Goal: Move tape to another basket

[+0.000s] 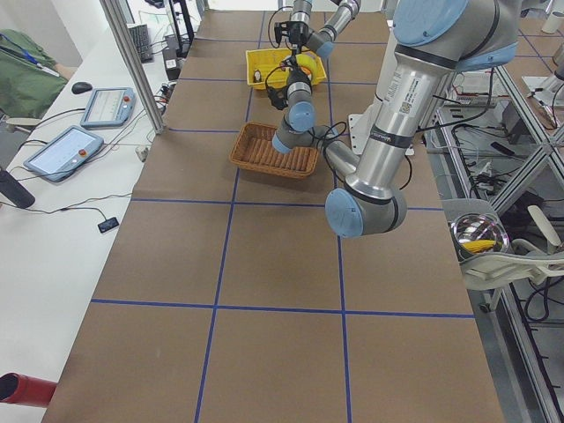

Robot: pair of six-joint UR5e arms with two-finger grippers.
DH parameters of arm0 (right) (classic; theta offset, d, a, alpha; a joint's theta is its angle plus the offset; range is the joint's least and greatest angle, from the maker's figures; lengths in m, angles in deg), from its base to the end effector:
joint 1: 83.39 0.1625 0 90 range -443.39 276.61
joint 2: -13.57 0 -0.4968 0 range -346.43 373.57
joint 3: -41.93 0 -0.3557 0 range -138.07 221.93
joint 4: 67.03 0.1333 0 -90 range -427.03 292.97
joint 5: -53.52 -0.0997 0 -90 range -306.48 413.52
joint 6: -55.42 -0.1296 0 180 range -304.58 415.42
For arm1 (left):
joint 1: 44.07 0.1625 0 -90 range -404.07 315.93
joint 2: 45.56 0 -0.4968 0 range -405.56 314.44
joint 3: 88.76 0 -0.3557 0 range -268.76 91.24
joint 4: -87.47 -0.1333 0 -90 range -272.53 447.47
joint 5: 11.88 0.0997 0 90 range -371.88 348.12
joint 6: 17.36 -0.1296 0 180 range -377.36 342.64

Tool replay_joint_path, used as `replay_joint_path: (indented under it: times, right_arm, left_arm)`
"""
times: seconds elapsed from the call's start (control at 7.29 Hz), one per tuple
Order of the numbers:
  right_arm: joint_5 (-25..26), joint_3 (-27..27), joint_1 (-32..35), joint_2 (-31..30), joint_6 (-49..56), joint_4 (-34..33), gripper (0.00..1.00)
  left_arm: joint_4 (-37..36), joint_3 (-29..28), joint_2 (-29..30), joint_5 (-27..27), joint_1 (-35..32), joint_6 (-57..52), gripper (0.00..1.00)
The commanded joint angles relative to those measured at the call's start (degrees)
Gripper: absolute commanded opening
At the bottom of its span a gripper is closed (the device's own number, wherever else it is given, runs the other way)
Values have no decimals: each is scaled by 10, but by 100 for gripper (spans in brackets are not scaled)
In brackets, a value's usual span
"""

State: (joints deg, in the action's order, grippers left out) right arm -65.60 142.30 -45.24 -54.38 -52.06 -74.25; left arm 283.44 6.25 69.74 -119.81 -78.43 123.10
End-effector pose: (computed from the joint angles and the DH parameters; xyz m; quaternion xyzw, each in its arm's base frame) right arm -0.3866 -0.3930 0.2938 0.0141 -0.8281 0.0543 0.5577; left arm 0.3869 -0.3777 0.2741 -0.1858 0.8996 -0.1413 0.3691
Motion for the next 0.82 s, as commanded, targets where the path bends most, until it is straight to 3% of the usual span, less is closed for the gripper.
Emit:
replay_joint_path:
  times: [0.0,0.14,0.41,0.69]
  right_arm:
    - [-125,-4,127,-7,86,-92,100]
    - [-168,-4,184,-23,136,-143,100]
    - [-215,-4,276,-31,285,-265,100]
    - [-212,-6,310,-59,465,-369,100]
  left_arm:
    - [-111,5,-10,-4,-4,-93,0]
    - [-212,16,-8,-54,-20,-146,0]
    - [-511,90,-10,-123,-47,-306,0]
    - [-630,94,-6,-120,-44,-400,0]
